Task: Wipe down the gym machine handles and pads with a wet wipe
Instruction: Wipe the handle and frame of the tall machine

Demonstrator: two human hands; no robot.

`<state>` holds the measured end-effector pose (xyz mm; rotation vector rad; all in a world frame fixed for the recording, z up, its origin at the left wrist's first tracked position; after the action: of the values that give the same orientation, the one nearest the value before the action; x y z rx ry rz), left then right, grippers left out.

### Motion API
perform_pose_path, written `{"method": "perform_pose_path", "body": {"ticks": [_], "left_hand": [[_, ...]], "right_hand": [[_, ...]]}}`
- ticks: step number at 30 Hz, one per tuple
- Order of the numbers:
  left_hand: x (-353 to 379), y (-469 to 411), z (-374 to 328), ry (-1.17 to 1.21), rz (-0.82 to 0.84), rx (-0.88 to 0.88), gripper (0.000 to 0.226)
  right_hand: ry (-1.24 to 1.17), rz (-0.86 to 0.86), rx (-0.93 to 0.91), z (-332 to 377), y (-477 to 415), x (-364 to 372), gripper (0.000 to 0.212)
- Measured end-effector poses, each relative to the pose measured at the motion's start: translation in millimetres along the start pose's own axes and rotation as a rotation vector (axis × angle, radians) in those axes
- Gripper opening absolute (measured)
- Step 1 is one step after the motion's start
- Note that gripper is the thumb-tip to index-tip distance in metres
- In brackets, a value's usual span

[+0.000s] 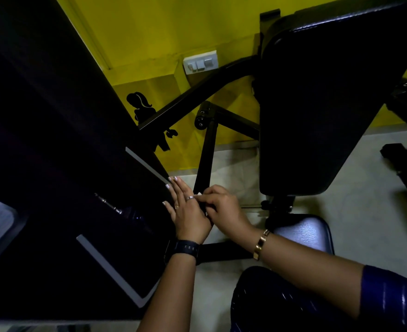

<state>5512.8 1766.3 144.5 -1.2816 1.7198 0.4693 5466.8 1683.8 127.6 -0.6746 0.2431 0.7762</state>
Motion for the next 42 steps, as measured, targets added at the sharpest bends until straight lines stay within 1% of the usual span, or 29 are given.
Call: {"method": "perform_pose_path", "body": {"ticks": [1, 4, 6, 8, 9, 10, 11, 12, 13, 14, 16, 18, 22, 23, 25, 26, 28, 30, 32, 33, 35, 38, 40, 42], "left_hand": [[0, 0, 2, 0.047, 0.021, 0.011, 0.098], [3, -4, 12, 0.259, 0.132, -0.005, 0.108], [2, -4, 20, 0.455, 0.198, -0.131, 0.109], [-2, 0, 22, 0.686, 0.189, -0.312, 0.096], [-2, 1, 22, 0.795, 0.149, -0.389, 0.083], [-6, 3, 17, 0.887, 0.094, -0.437, 0.065], [-7, 6, 14, 0.991, 0.045, -0.492, 0.048], [-11, 8, 12, 1.083, 0.003, -0.539, 0.038], [-11, 8, 16, 1.156, -0.03, -0.597, 0.04], [-12, 9, 17, 1.196, -0.036, -0.624, 0.048], [-9, 7, 25, 1.231, 0.003, -0.658, 0.063], [-3, 7, 30, 1.284, 0.026, -0.686, 0.073], [0, 5, 27, 1.344, -0.018, -0.671, 0.081], [0, 5, 28, 1.349, -0.03, -0.67, 0.082], [0, 5, 28, 1.374, -0.038, -0.686, 0.082], [-1, 6, 27, 1.382, -0.028, -0.694, 0.083], [-2, 7, 25, 1.403, 0.003, -0.704, 0.083], [0, 6, 26, 1.426, 0.003, -0.705, 0.082], [2, 5, 27, 1.424, -0.007, -0.699, 0.081], [3, 5, 28, 1.417, -0.012, -0.698, 0.08], [4, 5, 28, 1.4, -0.019, -0.697, 0.08], [5, 7, 33, 1.358, -0.026, -0.702, 0.078], [5, 10, 36, 1.338, -0.004, -0.715, 0.078], [5, 13, 39, 1.353, 0.03, -0.725, 0.081]], "right_hand": [[-0.024, 0.009, -0.018, 3, 4, -1, 0.034], [-0.058, 0.037, -0.036, 5, 1, -4, 0.034], [-0.013, 0.053, -0.038, 2, -8, -1, 0.033], [-0.01, 0.009, 0.015, 1, -14, 2, 0.037], [-0.017, -0.024, 0.042, 3, -13, 4, 0.037], [-0.023, -0.059, 0.051, 5, -9, 6, 0.035], [-0.024, -0.095, 0.035, 6, -1, 7, 0.033], [-0.025, -0.129, 0.0, 8, 10, 7, 0.032], [-0.03, -0.146, -0.039, 10, 23, 5, 0.032], [-0.039, -0.157, -0.08, 12, 35, 2, 0.031], [-0.051, -0.15, -0.165, 15, 41, -2, 0.026], [-0.009, -0.078, -0.219, 18, 26, -1, 0.021], [0.16, 0.212, -0.279, 30, -5, 12, 0.023], [0.182, 0.248, -0.286, 32, -6, 13, 0.023], [0.185, 0.201, -0.305, 29, -2, 11, 0.026], [0.161, 0.138, -0.288, 25, 3, 9, 0.026], [0.053, -0.029, -0.189, 16, 21, 4, 0.025], [-0.019, -0.153, -0.079, 7, 42, 0, 0.035], [-0.007, -0.181, -0.058, 6, 51, -2, 0.044], [-0.006, -0.156, -0.084, 10, 47, -3, 0.043], [0.033, -0.046, -0.182, 25, 30, -2, 0.031], [0.179, 0.13, -0.338, 45, 3, 2, 0.033], [0.258, 0.153, -0.461, 53, 4, 1, 0.017], [0.341, 0.132, -0.601, 49, 17, -1, 0.015]]}}
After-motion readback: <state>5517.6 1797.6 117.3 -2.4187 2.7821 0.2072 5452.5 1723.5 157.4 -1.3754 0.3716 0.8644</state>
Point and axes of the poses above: each hand's wrist, its own y-axis away from the middle knuckle, its own x-axis out of the palm, z = x × y, the point moved 3 cm from there along -y, towards the middle knuckle, and after that the axes turned 12 degrees about -z, right-handed, at the moved point
